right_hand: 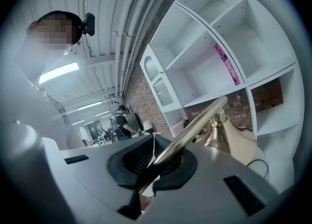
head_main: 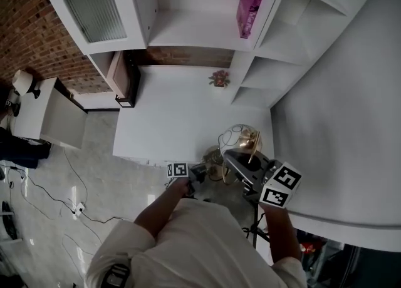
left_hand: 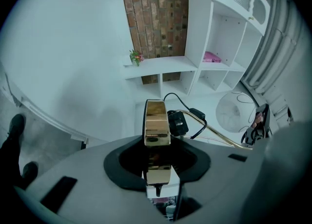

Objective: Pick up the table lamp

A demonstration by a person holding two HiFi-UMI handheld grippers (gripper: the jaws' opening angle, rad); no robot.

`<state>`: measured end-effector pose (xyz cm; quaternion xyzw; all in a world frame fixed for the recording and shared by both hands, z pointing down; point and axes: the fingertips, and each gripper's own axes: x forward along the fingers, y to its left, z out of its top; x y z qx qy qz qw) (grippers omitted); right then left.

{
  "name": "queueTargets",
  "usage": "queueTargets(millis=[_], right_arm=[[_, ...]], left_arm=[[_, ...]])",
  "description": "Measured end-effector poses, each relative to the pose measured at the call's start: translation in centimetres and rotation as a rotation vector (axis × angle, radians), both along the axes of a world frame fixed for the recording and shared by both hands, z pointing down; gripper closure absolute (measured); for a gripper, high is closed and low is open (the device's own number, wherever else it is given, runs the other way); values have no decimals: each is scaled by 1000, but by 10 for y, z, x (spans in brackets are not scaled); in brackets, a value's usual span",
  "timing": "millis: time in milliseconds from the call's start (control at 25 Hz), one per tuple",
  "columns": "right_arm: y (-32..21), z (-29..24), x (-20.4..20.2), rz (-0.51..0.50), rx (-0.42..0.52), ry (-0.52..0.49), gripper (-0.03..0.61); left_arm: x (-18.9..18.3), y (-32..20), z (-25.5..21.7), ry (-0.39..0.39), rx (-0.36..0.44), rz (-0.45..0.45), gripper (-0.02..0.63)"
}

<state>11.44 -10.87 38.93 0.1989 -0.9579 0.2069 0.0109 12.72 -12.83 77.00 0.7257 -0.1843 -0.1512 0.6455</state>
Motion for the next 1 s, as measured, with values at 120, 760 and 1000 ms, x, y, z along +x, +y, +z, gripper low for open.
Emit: queueTargets(millis=[120, 760, 1000], right_arm=[[24, -1, 6, -26, 11, 4, 558], [88, -8, -12, -173, 57, -15, 555], [91, -14, -39, -189, 73, -7, 554]], left_arm=[[6, 22, -1, -5, -1, -16, 479], [-20, 73, -6, -30, 7, -166, 480], [-45, 71, -13, -13, 15, -182, 480]])
